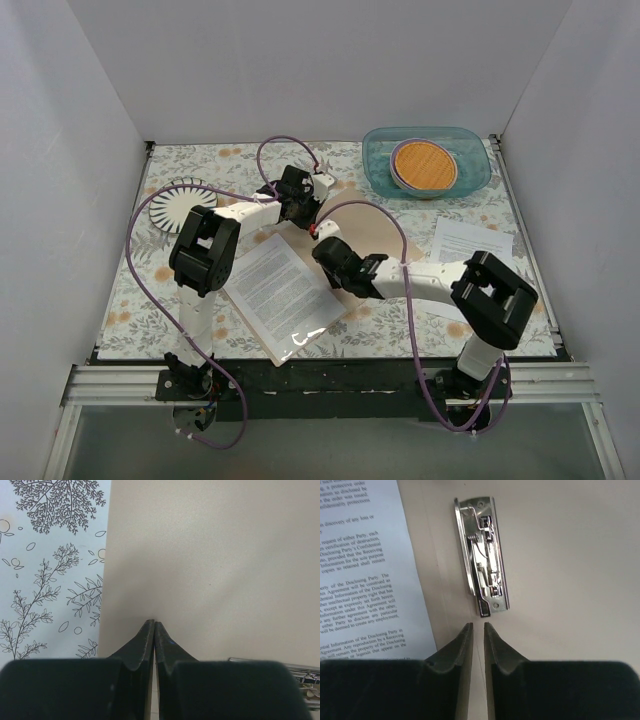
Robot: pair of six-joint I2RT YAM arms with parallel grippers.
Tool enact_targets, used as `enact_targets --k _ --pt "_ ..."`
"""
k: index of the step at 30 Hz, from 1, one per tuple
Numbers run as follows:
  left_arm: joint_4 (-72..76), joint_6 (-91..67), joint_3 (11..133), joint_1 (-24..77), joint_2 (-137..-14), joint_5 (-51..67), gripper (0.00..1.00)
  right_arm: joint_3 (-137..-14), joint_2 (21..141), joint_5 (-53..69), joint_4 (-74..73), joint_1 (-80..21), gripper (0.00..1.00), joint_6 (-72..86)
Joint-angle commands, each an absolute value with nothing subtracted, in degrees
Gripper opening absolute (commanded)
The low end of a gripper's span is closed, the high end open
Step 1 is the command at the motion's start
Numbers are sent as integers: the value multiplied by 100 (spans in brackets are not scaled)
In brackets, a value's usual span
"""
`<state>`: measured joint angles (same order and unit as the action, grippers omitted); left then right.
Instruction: Put the files into the folder
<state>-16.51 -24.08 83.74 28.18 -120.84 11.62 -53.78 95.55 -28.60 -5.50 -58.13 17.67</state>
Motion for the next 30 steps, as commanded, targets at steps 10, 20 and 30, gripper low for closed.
enact_targets --k 10,20,30 --pt "-2821 -2373 8147 2804 -12392 1064 0 -5889 9888 -2241 -211 -5590 26 1292" --pt "-2821 -2373 8156 2804 -12428 1055 0 -5695 9835 -2276 -281 -5502 8 1353" --pt "-2821 -2355 8156 2804 -12445 1028 0 -5458 9896 -2241 -220 -5449 1 1468"
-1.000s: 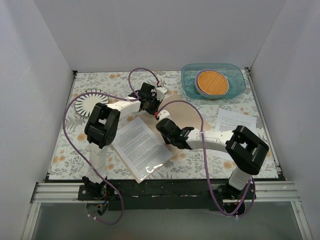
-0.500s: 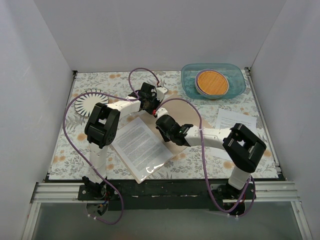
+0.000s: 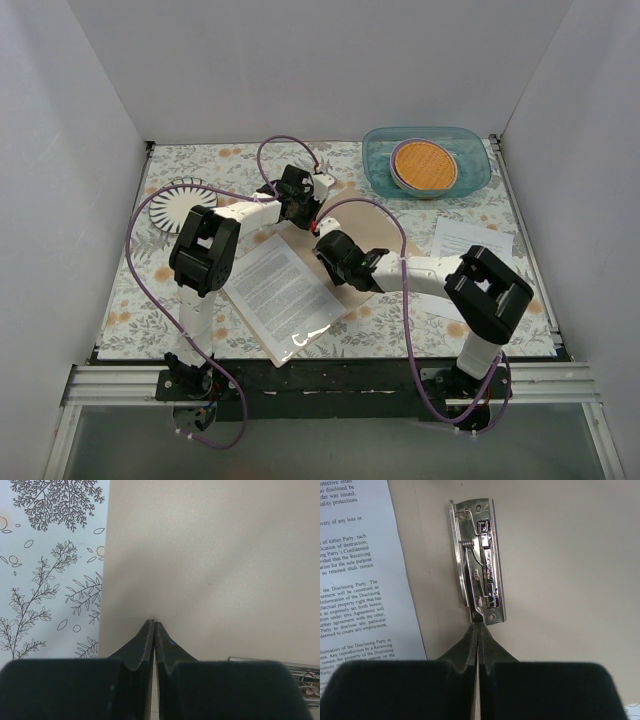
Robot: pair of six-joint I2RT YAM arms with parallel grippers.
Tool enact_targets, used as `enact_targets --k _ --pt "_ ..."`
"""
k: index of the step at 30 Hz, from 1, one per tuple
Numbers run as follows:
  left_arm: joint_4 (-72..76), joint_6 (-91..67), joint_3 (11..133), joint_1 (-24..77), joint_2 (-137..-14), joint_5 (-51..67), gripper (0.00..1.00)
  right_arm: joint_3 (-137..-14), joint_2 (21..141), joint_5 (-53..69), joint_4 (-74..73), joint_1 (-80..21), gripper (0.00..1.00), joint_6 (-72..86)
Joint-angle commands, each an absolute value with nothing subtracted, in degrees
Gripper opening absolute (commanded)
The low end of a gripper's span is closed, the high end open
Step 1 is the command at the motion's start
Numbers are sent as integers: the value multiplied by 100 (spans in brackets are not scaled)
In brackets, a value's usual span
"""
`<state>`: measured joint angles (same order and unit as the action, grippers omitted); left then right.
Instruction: Put the files into the folder
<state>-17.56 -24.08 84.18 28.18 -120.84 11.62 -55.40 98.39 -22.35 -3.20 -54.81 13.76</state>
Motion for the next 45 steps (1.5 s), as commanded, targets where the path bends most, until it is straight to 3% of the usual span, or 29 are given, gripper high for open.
enact_targets --k 1,45 --pt "-2821 -2355 8148 2804 -12437 1028 0 -5449 9896 -2241 -202 -5449 1 1468" --pt "-2997 -2277 8358 2795 -12498 949 0 -3929 10098 -1855 -263 -5317 1 2742"
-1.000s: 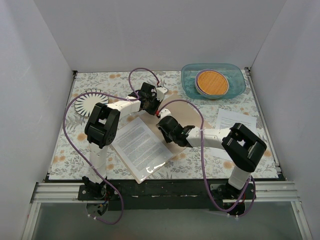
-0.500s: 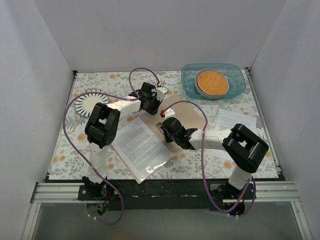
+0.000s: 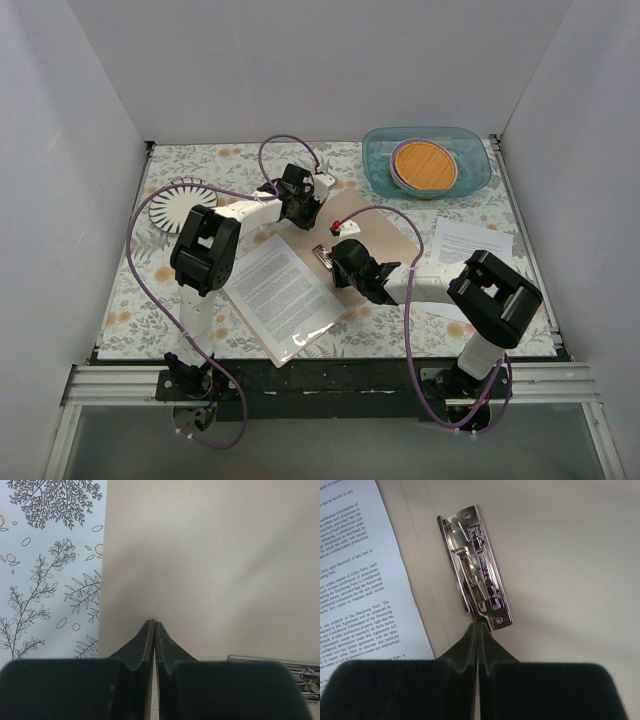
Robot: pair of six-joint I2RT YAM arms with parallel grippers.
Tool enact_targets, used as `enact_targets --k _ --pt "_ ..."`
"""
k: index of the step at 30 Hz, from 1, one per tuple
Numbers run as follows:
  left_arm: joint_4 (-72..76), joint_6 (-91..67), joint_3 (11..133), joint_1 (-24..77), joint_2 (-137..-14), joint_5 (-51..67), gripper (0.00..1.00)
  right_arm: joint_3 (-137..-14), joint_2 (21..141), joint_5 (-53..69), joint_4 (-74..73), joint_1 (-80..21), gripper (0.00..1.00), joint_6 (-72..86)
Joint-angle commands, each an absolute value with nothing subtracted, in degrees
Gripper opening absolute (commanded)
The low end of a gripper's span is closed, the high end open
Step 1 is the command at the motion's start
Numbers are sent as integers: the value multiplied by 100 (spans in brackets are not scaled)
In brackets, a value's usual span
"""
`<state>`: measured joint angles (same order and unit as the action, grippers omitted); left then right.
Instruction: Put the files into the folder
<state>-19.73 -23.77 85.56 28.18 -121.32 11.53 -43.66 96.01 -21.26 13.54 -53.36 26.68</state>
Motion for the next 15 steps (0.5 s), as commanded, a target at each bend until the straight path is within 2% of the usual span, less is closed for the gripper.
enact_targets --k 1,15 --pt "-3006 -2276 8367 2804 -12498 941 0 -3920 10116 -1854 -281 -5326 1 2760" --pt "-3067 -2267 8455 2786 -12577 897 0 -3410 10195 -1732 -562 -5440 1 3463"
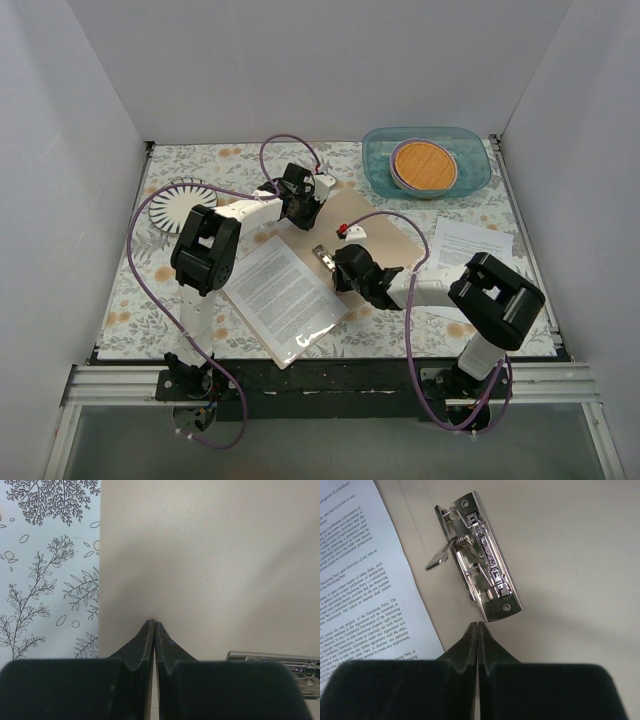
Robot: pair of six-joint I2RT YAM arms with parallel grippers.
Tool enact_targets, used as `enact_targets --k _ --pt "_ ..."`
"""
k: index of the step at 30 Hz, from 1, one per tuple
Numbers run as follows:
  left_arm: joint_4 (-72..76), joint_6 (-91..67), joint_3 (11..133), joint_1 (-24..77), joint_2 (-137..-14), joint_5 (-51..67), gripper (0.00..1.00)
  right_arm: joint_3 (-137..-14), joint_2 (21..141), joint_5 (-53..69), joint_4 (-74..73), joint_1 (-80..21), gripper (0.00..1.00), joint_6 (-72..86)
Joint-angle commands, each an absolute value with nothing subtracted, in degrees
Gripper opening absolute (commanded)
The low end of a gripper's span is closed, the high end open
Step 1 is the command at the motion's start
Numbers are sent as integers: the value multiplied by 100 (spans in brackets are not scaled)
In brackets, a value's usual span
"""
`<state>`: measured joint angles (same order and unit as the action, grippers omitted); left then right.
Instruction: Put the files into the folder
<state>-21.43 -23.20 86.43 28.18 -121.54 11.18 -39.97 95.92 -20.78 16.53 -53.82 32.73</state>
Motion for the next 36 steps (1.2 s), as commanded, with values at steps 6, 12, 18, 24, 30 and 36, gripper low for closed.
enact_targets --k 6,12,18,24,30,36 --pt "-3076 -2268 8446 2786 -12577 914 0 -3419 10038 -1731 -571 -5449 1 3489" --pt "-3076 -2241 8446 2786 -12551 914 0 -3699 9151 -1837 -431 -5449 5 3192" --pt "-3199 -2232 8683 2786 -12577 1151 0 -4332 8762 -1320 -53 -5117 6 2409" --pt "-3322 -2241 8965 2795 -12674 1327 0 -4895 9254 -598 343 -4668 1 1873" --pt "-3401 -2268 9079 2795 -12779 1354 0 -5589 9668 -282 308 -4614 1 1399" --pt "-3401 -2285 9027 2795 -12779 1406 0 -5791 9729 -316 439 -4685 1 1143"
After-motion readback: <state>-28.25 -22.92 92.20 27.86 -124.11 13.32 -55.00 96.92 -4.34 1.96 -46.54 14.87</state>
